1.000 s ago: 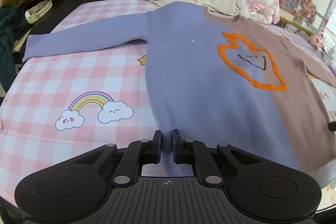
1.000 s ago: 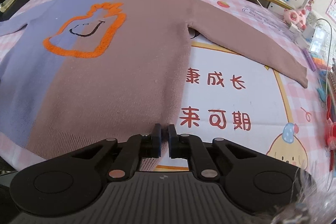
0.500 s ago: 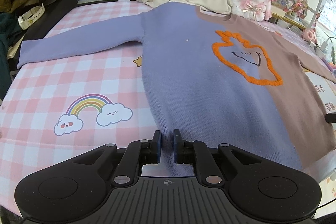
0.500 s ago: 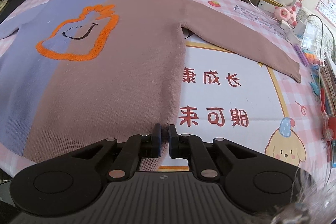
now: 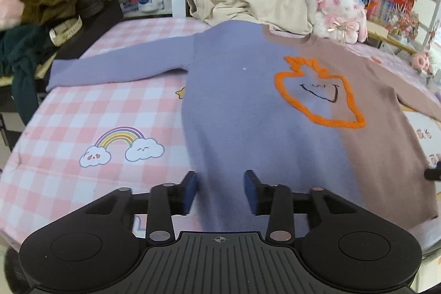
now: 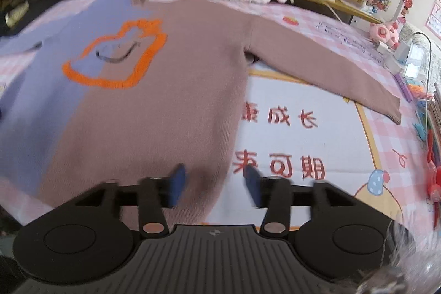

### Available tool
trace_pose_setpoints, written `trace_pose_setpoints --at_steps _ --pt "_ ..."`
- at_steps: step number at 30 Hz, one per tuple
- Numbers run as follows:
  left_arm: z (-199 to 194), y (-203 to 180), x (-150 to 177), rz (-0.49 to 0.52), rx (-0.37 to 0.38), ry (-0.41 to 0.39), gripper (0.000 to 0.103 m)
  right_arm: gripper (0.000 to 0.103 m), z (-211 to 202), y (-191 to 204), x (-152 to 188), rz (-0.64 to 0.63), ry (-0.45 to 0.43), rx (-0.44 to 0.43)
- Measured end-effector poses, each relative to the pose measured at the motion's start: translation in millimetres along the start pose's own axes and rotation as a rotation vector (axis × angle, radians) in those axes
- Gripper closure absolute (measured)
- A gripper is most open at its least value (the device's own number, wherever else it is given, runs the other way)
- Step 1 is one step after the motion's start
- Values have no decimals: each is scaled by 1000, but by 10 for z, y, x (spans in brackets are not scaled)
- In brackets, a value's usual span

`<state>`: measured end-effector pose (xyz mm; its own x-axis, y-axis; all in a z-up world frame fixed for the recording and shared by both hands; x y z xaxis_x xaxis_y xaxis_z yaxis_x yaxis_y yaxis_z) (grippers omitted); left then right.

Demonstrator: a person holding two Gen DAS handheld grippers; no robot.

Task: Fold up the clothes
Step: 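Release the hem with both grippers and withdraw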

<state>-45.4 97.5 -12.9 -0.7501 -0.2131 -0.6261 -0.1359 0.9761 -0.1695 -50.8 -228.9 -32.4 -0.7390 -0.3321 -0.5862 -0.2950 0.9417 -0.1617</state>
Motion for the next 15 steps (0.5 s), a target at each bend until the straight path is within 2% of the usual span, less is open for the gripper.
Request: trace_pose_setpoints --at_steps 1,2,3,5,8,15 --pt "-20 -42 18 -1 -1 -3 53 46 -18 -22 1 9 -9 4" --pt "-40 -84 35 -3 -3 -5 44 40 -36 -40 3 15 -18 14" --pt "-59 -125 53 -4 -4 -8 33 29 -57 -52 12 19 -30 27" --pt "-122 -220 66 16 -18 -26 26 15 -99 -53 48 31 -46 52" --pt "-226 -352 78 42 -20 -62 12 10 -139 -43 98 42 -57 77" --pt "-269 -535 129 148 18 -74 8 7 -184 74 136 20 -44 91"
Point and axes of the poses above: each gripper's, at about its wrist camera, not at the fingertips, and z roughly the way its jaws point, y to its left, x to its underside, the point moved 2 cm from there along z, roughly the way its jaws point, and after that the axes turned 13 degrees about -z, right-handed, at the moved point
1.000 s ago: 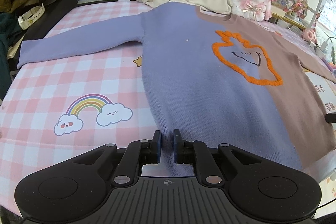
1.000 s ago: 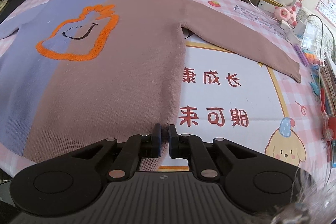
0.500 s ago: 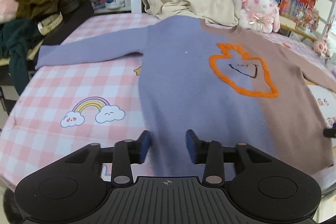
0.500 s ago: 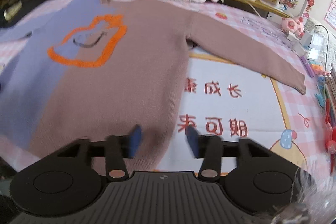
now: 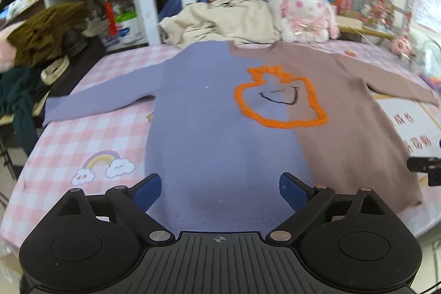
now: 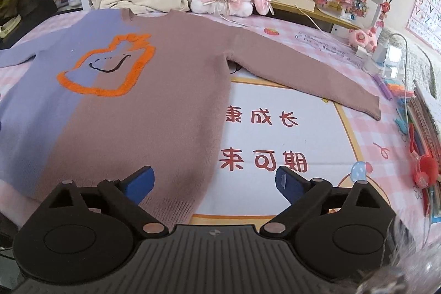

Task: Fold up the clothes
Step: 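Release the hem with both grippers and withdraw, then move the left gripper toward the lavender sleeve cuff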

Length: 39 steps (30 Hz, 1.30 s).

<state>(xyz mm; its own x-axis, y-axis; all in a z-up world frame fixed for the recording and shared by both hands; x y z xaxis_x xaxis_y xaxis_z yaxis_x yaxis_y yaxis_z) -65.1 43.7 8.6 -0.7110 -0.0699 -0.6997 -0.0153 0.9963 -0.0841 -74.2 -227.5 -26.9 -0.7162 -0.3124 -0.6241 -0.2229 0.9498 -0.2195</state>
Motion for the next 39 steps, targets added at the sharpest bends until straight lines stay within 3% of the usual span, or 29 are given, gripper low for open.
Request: trace_pose_setpoints --at_steps 8,13,21,27,39 --pt "42 173 -37 97 75 -5 8 6 -90 259 -71 57 12 65" --pt "81 548 -191 155 108 4 8 4 -164 621 -218 121 25 119" --pt "216 1242 -358 129 136 14 8 3 -201 1294 -383 131 54 156" --pt "360 1781 -521 13 102 -6 8 3 -219 1623 -501 102 66 183" --pt "939 2938 -991 -334 -85 -9 10 3 -243 1819 -697 53 61 240"
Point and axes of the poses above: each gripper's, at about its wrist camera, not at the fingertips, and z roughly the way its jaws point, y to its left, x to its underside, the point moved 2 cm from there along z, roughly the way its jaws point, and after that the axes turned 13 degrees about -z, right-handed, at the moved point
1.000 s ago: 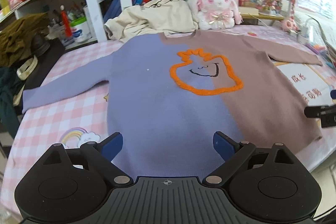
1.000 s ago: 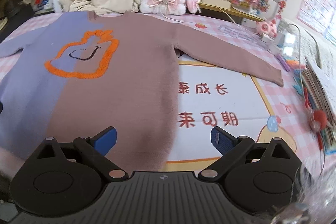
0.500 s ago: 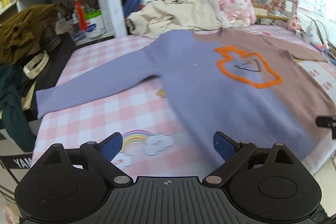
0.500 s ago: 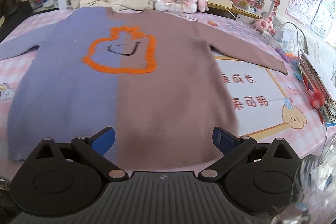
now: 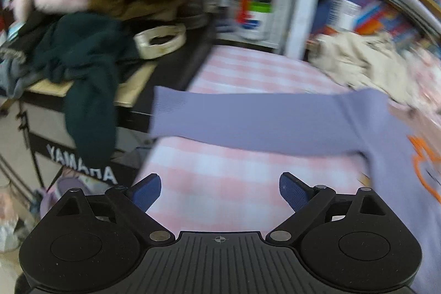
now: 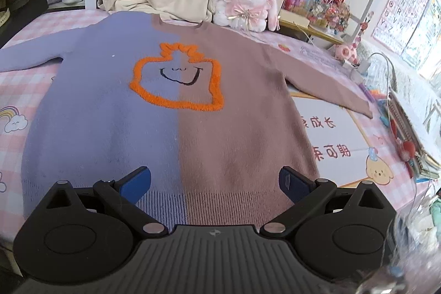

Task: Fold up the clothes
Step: 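Move the left gripper toward the lavender sleeve cuff, then close the left gripper on the lavender sleeve cuff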

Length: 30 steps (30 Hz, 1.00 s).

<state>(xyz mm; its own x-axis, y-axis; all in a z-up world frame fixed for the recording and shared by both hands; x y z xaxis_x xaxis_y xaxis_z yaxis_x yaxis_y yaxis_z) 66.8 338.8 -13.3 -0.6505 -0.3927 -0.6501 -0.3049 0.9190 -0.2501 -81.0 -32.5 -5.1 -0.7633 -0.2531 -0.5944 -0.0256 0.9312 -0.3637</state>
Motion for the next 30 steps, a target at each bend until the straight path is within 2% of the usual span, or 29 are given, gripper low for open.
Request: trace_pose_setpoints --at_steps 6,10,13,15,18,25,28,30 --pt "358 339 -314 -170 -14 90 18 3 -25 -42 11 21 11 29" --pt "558 504 -439 -283 -17 115 19 3 -44 -43 19 20 14 40" --pt "698 609 -490 -365 -9 142 31 3 -68 -40 33 16 15 52" --pt "780 674 -509 -423 6 160 43 3 -79 -51 45 20 19 59" --pt "845 747 -525 -510 36 169 54 3 -91 -81 67 31 27 71" --pt "868 833 -544 -621 60 140 69 3 -96 -93 70 29 26 78" --pt "844 866 -557 -652 61 111 84 3 -87 -93 59 22 22 75" --pt "795 867 -573 -655 53 86 99 3 -81 -92 53 15 19 71"
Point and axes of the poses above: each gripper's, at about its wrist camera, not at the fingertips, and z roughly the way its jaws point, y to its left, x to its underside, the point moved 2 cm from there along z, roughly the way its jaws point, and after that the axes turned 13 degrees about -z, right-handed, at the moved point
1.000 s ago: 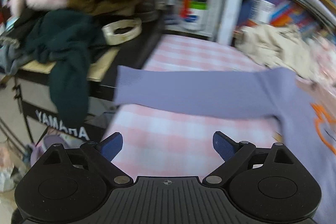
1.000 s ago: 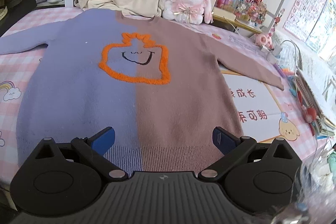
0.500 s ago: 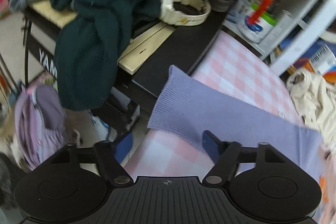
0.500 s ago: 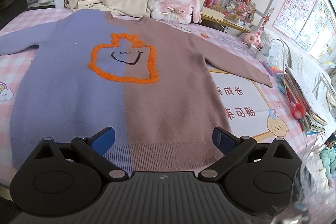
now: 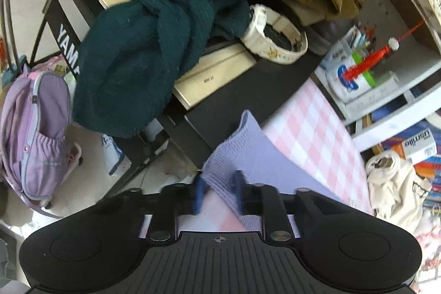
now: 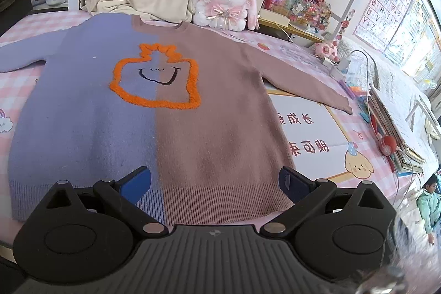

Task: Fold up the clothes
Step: 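Close the left gripper on the lavender sleeve cuff, then carry the lavender sleeve across the sweater front with the left gripper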

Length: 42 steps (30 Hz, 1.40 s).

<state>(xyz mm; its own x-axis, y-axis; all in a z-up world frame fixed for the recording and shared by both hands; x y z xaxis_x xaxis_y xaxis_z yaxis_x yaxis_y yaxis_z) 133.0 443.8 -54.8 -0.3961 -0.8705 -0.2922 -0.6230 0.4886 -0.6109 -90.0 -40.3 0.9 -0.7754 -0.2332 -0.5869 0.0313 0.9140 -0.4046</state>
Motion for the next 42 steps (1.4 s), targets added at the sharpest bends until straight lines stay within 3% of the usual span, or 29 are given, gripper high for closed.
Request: trace_pose_setpoints --at_steps 7,10,19,25,33,42 --pt "-228 -244 103 108 53 -72 100 3 57 -42 -29 -15 -17 -18" --pt "-353 -503 224 182 112 -80 100 3 96 -75 -39 -24 -28 -31" --pt "-634 -1707 1160 426 350 -31 100 3 333 -307 -76 -91 -74 -116" --pt "-638 -2441 1917 529 423 5 100 3 542 -594 -50 -154 -81 -203" --pt "-441 -2935 2715 594 406 34 100 3 798 -925 18 -235 -105 -299" --pt "-253 -3075 3217 604 354 55 100 3 982 -1184 56 -314 -128 -371"
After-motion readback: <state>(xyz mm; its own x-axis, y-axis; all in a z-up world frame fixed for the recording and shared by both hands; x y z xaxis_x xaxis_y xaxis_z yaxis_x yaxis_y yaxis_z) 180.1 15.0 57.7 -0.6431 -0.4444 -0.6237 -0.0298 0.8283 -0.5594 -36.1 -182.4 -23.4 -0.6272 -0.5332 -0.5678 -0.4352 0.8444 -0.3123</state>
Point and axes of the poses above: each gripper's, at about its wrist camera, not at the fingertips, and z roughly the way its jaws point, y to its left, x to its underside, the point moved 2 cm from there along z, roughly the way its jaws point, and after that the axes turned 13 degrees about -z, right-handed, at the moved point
